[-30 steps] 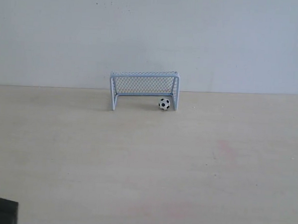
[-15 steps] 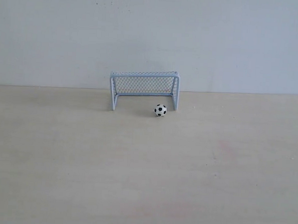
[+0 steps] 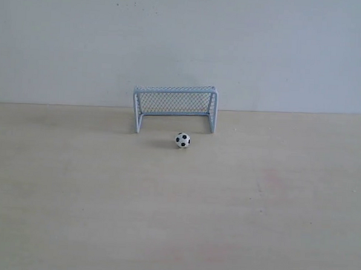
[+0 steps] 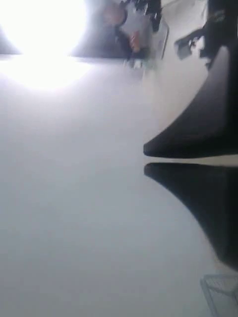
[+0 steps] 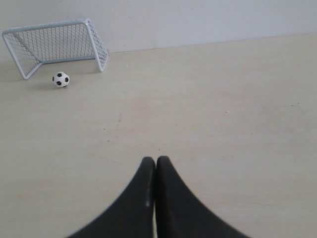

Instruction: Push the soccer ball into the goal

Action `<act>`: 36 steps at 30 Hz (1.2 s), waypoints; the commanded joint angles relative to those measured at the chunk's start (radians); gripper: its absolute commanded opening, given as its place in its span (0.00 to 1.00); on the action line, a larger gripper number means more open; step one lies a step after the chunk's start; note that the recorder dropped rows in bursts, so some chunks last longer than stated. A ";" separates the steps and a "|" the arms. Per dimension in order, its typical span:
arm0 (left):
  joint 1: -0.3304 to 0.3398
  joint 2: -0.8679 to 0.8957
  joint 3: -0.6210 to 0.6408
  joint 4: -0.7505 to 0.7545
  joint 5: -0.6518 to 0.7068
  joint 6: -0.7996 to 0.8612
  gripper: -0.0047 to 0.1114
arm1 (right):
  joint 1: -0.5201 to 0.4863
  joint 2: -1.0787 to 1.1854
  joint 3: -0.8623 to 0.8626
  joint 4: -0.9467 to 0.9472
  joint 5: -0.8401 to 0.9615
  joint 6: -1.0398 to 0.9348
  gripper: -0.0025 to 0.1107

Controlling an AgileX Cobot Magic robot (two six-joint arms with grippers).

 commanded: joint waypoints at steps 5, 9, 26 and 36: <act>0.039 -0.025 0.169 0.006 -0.309 -0.016 0.08 | -0.003 -0.004 -0.001 -0.002 -0.011 -0.003 0.02; 0.039 -0.032 0.219 0.006 -0.341 0.003 0.08 | -0.003 -0.004 -0.001 -0.002 -0.011 -0.003 0.02; 0.039 -0.032 0.230 0.006 -0.388 0.127 0.08 | -0.003 -0.004 -0.001 -0.002 -0.011 -0.003 0.02; 0.039 -0.032 0.230 0.545 -0.314 -0.385 0.08 | -0.003 -0.004 -0.001 -0.002 -0.011 -0.003 0.02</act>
